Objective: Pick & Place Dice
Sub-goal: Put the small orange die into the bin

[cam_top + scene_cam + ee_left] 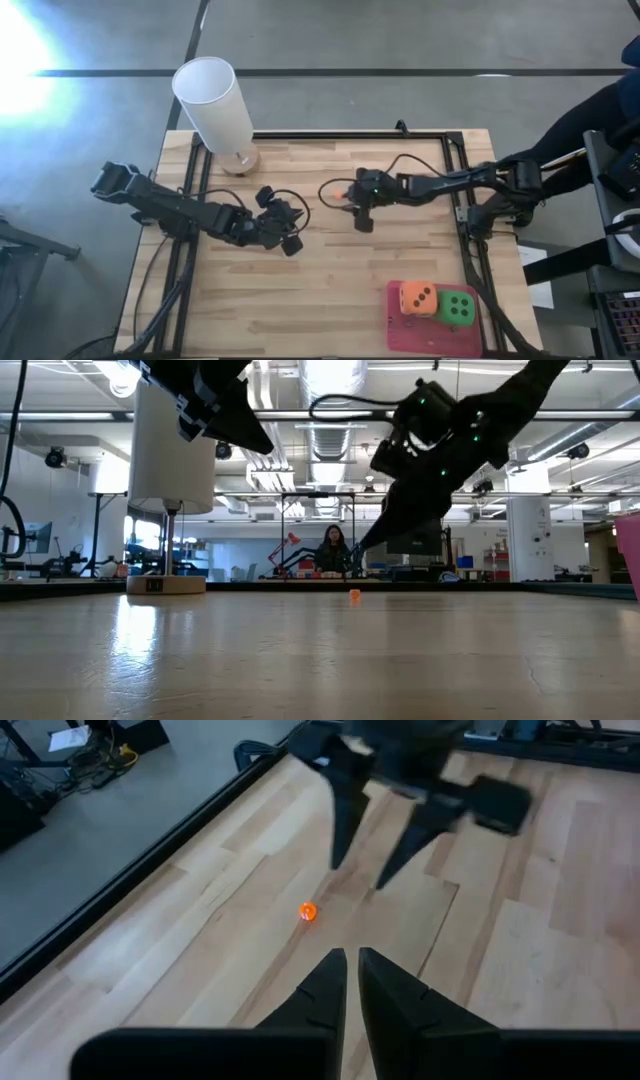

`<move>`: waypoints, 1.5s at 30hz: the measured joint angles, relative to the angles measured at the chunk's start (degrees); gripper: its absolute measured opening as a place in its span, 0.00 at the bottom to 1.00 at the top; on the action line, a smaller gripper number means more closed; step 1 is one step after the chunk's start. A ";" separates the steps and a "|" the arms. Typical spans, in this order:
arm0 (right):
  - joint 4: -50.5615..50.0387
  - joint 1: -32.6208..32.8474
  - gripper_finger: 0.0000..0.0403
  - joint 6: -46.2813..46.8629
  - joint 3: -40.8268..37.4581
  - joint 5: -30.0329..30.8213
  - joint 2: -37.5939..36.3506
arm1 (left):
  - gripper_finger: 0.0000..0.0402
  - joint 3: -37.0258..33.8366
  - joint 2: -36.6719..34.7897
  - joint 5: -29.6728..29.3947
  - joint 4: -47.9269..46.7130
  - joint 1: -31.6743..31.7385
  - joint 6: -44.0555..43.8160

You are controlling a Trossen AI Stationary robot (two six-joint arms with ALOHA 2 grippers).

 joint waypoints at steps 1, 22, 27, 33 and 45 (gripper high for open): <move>0.41 -0.72 0.48 0.00 0.00 0.02 0.82 | 0.09 0.00 0.00 0.00 0.00 0.02 0.00; 5.33 -7.99 0.44 -0.24 5.03 -0.20 15.91 | 0.09 0.00 0.00 0.00 -0.02 0.02 -0.02; 5.23 -8.94 0.42 -0.24 5.90 0.01 17.17 | 0.09 0.00 0.00 0.00 -0.02 0.02 -0.04; 4.74 -9.17 0.39 -0.80 5.77 -1.09 17.17 | 0.09 -0.02 0.00 0.02 -0.04 0.02 -0.04; 4.55 -9.15 0.19 -1.96 5.77 -4.76 17.72 | 0.09 -0.02 0.00 0.02 -0.04 0.04 -0.20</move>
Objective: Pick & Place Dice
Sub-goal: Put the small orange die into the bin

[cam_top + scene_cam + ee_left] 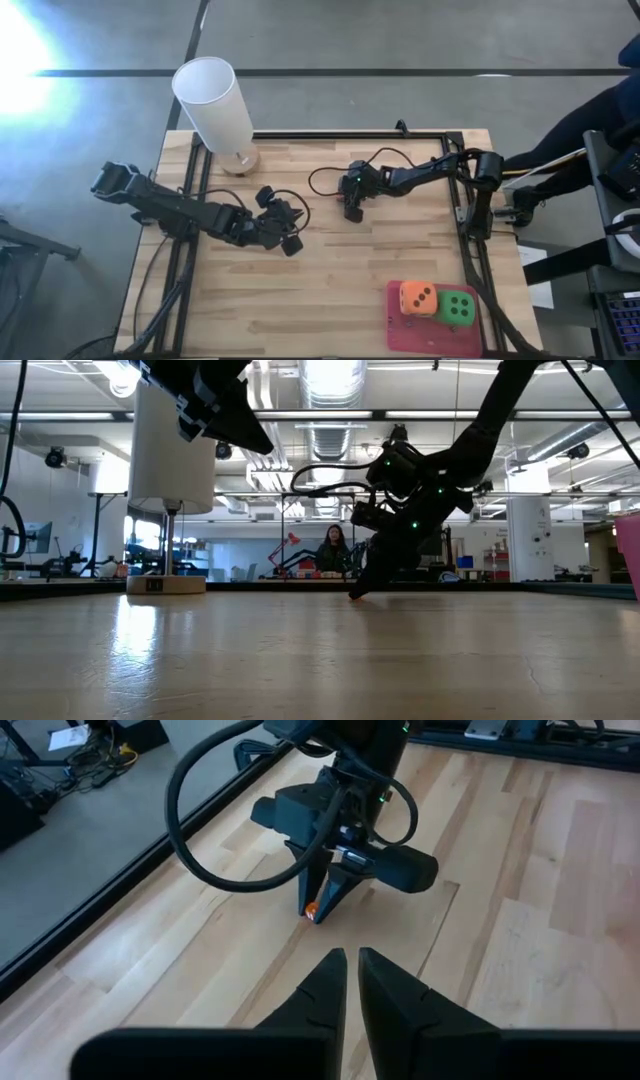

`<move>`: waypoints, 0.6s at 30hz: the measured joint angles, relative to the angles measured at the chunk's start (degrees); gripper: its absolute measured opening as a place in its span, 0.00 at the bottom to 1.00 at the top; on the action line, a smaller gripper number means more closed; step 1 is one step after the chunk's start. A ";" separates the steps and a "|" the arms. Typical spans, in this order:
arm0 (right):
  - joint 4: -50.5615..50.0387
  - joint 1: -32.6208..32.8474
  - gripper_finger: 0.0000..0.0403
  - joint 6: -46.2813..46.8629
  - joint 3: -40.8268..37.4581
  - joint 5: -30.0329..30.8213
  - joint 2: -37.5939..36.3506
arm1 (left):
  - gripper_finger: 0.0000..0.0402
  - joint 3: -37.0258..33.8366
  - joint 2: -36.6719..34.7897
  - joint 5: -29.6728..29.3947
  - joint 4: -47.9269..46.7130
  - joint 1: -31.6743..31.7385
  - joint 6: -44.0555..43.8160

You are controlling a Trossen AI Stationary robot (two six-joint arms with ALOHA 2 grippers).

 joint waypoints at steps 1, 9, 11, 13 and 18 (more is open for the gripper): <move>-0.02 0.00 0.16 -0.13 0.00 0.02 0.00 | 0.09 0.00 0.00 0.00 0.02 0.00 0.00; -0.07 0.00 0.12 -1.10 -0.02 0.24 -0.21 | 0.09 0.00 0.00 0.00 0.02 0.00 0.02; -0.66 0.22 0.12 -1.12 -0.11 0.58 -0.81 | 0.09 0.00 0.00 0.00 0.02 0.00 0.02; -1.70 0.56 0.12 -1.12 -0.13 0.80 -2.03 | 0.09 0.00 0.00 0.00 0.04 0.00 0.02; -5.04 2.69 0.12 -0.99 -0.11 0.80 -6.97 | 0.09 0.00 0.00 0.00 0.05 0.00 0.04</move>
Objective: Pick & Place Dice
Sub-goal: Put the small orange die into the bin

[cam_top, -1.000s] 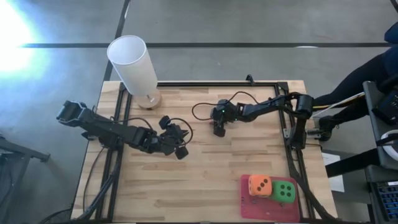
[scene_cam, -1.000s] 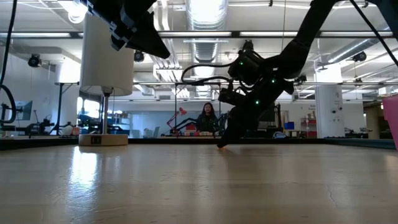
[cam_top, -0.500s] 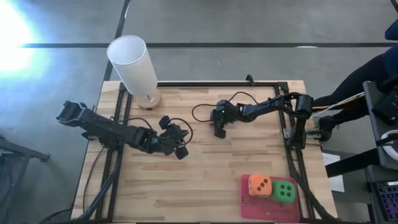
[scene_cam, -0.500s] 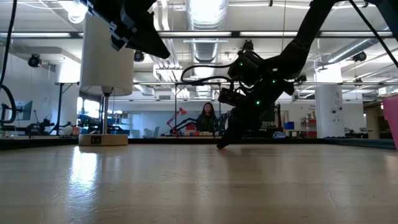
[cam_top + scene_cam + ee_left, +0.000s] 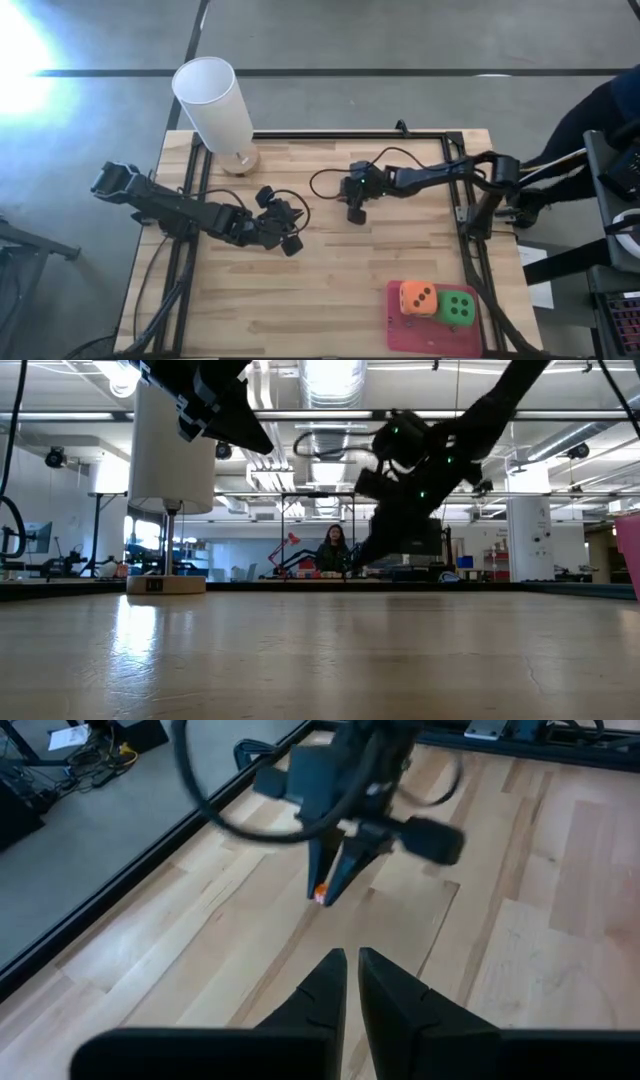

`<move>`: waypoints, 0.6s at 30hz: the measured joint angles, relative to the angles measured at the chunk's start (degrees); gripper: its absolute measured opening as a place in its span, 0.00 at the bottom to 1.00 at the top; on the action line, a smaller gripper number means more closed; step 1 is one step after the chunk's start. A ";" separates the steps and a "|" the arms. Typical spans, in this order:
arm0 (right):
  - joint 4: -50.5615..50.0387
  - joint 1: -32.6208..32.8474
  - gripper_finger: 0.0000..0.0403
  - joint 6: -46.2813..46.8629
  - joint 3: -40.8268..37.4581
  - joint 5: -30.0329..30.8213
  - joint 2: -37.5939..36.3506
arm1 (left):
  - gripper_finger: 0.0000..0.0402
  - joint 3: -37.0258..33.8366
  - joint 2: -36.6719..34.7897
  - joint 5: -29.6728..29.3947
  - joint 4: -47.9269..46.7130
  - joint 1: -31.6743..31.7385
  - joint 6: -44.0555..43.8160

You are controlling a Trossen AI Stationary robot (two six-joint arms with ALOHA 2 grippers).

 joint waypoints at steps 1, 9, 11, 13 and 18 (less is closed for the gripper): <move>-0.68 0.69 0.13 0.11 -0.02 0.00 -1.10 | 0.09 0.00 0.00 0.00 -0.01 0.00 0.00; -5.91 11.18 0.13 1.42 -0.04 2.73 -11.30 | 0.09 0.00 0.00 0.00 0.01 0.00 0.15; -7.93 14.48 0.13 1.50 -0.04 4.52 -14.07 | 0.09 0.00 0.00 0.00 0.01 0.00 0.15; -8.99 18.07 0.13 2.21 -0.04 6.14 -16.34 | 0.09 0.00 0.00 0.00 0.03 0.00 0.15; -12.44 26.67 0.13 3.15 -0.06 12.00 -21.34 | 0.09 0.00 0.00 0.04 0.03 0.00 0.15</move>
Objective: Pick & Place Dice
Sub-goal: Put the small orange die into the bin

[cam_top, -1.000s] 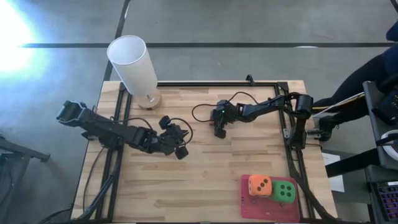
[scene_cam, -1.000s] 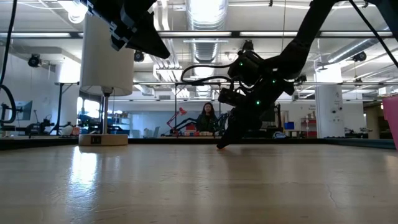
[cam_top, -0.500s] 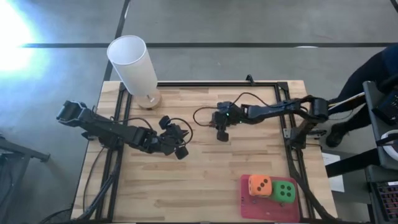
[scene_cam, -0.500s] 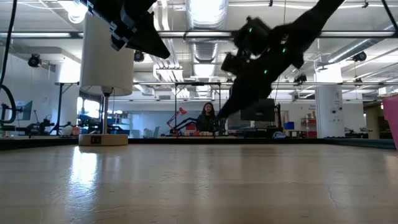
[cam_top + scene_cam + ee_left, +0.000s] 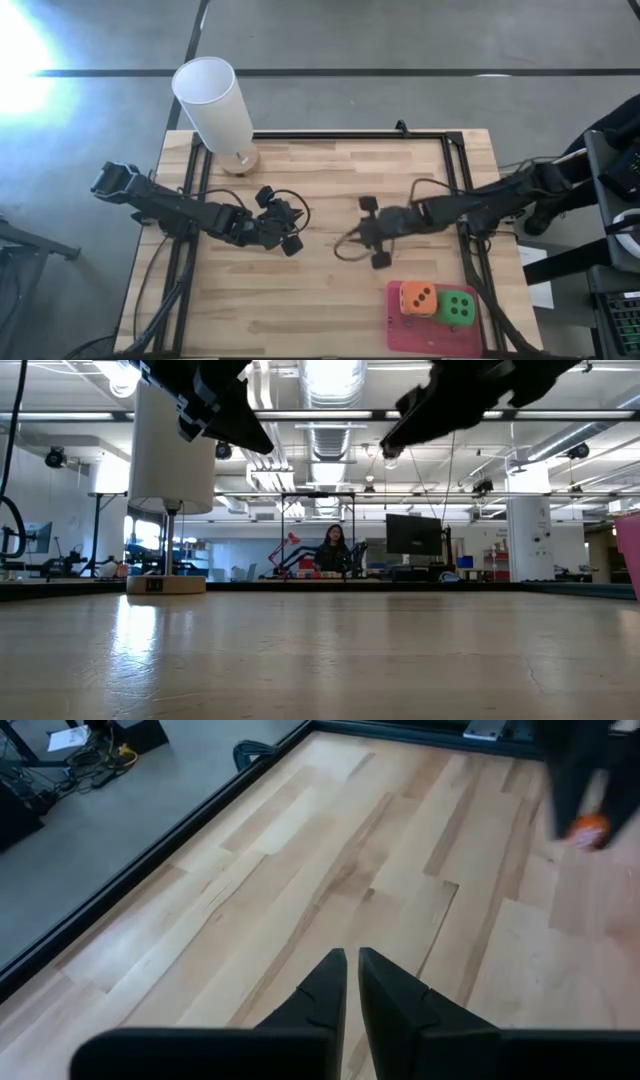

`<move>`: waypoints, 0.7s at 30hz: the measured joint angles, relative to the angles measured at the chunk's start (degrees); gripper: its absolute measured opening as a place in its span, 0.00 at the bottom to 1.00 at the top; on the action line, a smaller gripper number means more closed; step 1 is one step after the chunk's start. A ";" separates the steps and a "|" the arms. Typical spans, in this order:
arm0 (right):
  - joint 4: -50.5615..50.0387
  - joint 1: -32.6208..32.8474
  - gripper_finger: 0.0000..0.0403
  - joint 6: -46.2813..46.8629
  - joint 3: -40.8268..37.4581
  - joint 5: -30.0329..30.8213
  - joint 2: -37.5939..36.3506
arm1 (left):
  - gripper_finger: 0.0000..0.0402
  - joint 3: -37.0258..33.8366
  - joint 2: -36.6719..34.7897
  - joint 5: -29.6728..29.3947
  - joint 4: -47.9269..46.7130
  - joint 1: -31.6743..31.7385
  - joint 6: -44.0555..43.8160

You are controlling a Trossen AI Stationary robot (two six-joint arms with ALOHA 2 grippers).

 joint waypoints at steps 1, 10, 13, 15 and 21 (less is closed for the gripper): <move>-0.35 1.61 0.13 0.02 -0.02 1.35 -0.64 | 0.09 0.00 0.00 -0.02 0.00 0.00 0.00; -0.26 11.45 0.13 0.02 0.00 4.42 -3.88 | 0.09 0.00 0.00 0.15 -0.01 -0.01 -0.03; -0.22 13.57 0.14 0.36 -0.02 4.42 -4.42 | 0.09 0.00 0.00 0.15 -0.02 0.00 -0.04; -0.36 14.88 0.14 0.74 0.00 4.44 -4.94 | 0.09 0.00 0.00 0.17 -0.02 -0.02 -0.04; -1.45 17.79 0.14 1.71 0.00 4.41 -6.69 | 0.09 0.00 0.00 0.17 -0.02 -0.02 -0.07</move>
